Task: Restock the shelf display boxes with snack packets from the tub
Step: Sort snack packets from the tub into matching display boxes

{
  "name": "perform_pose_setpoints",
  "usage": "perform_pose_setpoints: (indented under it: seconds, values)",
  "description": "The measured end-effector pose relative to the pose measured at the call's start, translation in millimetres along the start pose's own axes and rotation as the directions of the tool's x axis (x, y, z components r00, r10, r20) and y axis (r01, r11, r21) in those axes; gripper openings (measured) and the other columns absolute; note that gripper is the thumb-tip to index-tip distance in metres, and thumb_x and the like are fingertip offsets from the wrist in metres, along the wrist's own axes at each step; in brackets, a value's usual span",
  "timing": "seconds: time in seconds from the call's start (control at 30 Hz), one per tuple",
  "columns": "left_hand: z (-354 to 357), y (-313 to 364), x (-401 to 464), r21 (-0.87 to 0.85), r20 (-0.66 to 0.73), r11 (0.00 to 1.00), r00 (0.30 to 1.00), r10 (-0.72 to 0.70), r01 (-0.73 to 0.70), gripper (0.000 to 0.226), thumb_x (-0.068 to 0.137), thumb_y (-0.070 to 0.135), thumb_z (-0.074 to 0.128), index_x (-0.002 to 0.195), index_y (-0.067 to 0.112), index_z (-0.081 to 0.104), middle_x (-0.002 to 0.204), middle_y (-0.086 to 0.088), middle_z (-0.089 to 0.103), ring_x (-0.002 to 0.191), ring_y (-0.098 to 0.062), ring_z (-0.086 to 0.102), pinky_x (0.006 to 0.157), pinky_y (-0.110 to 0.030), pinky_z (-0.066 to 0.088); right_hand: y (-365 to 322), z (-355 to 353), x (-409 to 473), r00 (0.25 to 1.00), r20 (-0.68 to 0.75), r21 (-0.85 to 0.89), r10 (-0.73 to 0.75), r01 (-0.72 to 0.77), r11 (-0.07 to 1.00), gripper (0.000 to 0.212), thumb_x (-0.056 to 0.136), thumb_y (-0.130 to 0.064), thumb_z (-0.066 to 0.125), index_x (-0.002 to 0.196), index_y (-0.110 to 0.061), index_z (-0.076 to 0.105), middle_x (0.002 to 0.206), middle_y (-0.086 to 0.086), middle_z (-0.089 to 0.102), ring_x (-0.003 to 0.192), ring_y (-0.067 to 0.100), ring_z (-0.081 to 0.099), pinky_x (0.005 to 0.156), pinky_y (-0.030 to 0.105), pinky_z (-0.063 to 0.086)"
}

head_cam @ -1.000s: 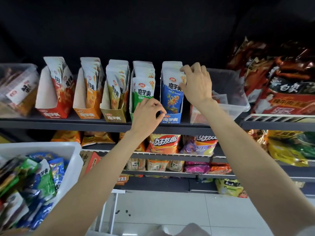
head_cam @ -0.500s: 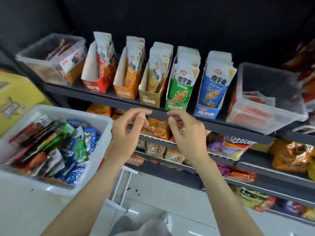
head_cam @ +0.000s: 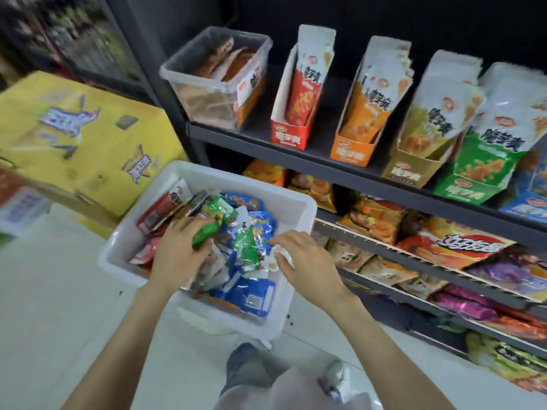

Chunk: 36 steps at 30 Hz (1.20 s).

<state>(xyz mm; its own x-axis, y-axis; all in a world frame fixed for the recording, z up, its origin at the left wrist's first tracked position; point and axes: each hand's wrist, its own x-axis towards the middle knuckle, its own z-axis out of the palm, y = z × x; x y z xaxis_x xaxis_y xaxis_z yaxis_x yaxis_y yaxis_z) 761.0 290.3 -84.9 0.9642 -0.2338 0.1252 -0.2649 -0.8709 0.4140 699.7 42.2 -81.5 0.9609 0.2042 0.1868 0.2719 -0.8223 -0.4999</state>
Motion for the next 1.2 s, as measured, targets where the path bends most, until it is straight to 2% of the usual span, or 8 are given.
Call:
perform_pose_setpoints:
  seconds: [0.27,0.47,0.6,0.7,0.87,1.03,1.1,1.2]
  values:
    - [-2,-79,39,0.146,0.249,0.985,0.967,0.053,-0.092,0.052,0.069,0.050,0.061,0.112,0.021,0.065,0.108,-0.008,0.065,0.096,-0.035,0.059,0.081,-0.043,0.048,-50,88,90,0.853,0.278,0.358,0.441,-0.518,0.777,0.025,0.091,-0.025,0.062,0.114,-0.014,0.064,0.109,0.002,0.069,0.099,0.015,0.064,0.093,0.034,0.049]
    - [5,-89,50,0.101,0.290,0.972,0.941,0.175,-0.212,0.039,0.076,0.039,0.073,0.112,0.026,0.065,0.113,0.001,0.061,0.107,-0.027,0.050,0.084,-0.037,0.039,-67,123,119,0.712,0.290,0.242,0.639,-0.701,0.671,0.026,0.091,-0.040,0.059,0.098,-0.016,0.066,0.099,-0.002,0.068,0.092,0.015,0.062,0.079,0.028,0.047]
    - [8,-95,54,0.039,0.286,0.978,0.940,0.185,-0.205,0.037,0.082,0.046,0.064,0.115,0.029,0.064,0.116,0.002,0.062,0.110,-0.024,0.050,0.088,-0.037,0.040,-74,118,118,0.684,0.163,0.431,0.711,-0.698,0.573,0.010,0.093,-0.020,0.057,0.092,-0.012,0.063,0.096,0.004,0.067,0.080,0.019,0.062,0.077,0.029,0.049]
    - [-3,-91,52,-0.319,0.231,0.947,0.972,0.043,0.034,0.035,0.086,0.049,0.058,0.112,0.026,0.066,0.109,0.006,0.066,0.101,-0.015,0.059,0.084,-0.031,0.046,-79,89,102,0.605,0.073,0.682,0.793,-0.610,0.403,0.010,0.095,-0.015,0.054,0.086,-0.013,0.054,0.090,0.001,0.060,0.077,0.029,0.066,0.066,0.036,0.056]
    - [-27,-61,44,-0.686,0.525,0.505,0.837,-0.155,0.524,0.052,0.078,0.065,0.058,0.107,0.023,0.066,0.100,0.006,0.072,0.098,-0.015,0.066,0.092,-0.035,0.050,-89,49,73,0.567,-0.008,0.875,0.824,-0.395,0.280,0.020,0.093,-0.011,0.058,0.075,-0.013,0.050,0.085,0.013,0.062,0.075,0.020,0.061,0.063,0.028,0.052]
    - [-45,-8,38,-0.808,0.518,0.293,0.853,-0.059,0.511,0.028,0.087,0.035,0.058,0.113,0.026,0.059,0.101,0.003,0.071,0.091,-0.011,0.069,0.076,-0.023,0.056,-97,34,58,0.657,0.028,0.940,0.753,-0.273,0.204,0.016,0.089,0.001,0.060,0.079,-0.008,0.050,0.075,-0.005,0.066,0.071,0.008,0.060,0.063,0.020,0.047]
    - [-42,11,37,-0.844,0.430,0.306,0.897,-0.101,0.440,0.030,0.087,0.014,0.065,0.114,0.025,0.058,0.100,0.002,0.068,0.085,-0.005,0.068,0.068,-0.019,0.055,-92,28,52,0.681,0.017,0.926,0.732,-0.288,0.246,0.021,0.085,0.007,0.061,0.085,-0.011,0.050,0.084,-0.003,0.066,0.078,0.012,0.063,0.069,0.024,0.050]
    - [-33,38,36,-0.799,0.286,0.532,0.955,-0.073,0.280,0.041,0.081,0.004,0.070,0.115,0.022,0.055,0.102,0.003,0.065,0.076,-0.002,0.065,0.066,-0.021,0.055,-78,10,40,0.725,0.011,0.887,0.689,-0.325,0.328,0.036,0.084,0.010,0.061,0.103,-0.018,0.048,0.090,0.000,0.063,0.075,0.008,0.067,0.066,0.021,0.052]
